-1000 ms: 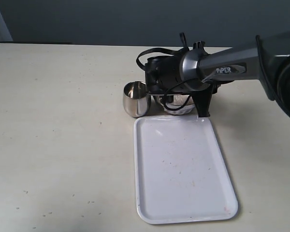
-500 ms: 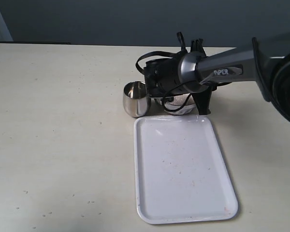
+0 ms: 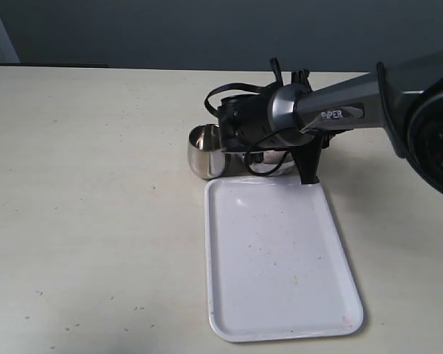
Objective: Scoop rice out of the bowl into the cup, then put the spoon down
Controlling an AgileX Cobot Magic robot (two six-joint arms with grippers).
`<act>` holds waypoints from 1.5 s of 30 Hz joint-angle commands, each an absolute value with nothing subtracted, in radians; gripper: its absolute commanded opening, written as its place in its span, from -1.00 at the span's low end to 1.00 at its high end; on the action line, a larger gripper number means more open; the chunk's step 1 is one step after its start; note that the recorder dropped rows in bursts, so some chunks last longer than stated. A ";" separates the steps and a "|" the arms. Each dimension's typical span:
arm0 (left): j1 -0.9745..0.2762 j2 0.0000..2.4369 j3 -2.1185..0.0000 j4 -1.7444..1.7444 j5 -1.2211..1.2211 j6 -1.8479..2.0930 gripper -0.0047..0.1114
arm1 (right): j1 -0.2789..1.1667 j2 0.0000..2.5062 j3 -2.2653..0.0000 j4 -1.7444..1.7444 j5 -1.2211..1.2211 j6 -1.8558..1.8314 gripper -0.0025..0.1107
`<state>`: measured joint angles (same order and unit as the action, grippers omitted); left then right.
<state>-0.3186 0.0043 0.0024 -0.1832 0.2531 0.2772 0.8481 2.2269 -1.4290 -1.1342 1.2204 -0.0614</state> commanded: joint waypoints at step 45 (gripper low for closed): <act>-0.324 0.000 0.000 -0.182 0.241 0.272 -0.91 | 0.808 2.143 -1.433 -0.809 1.221 -0.109 -0.97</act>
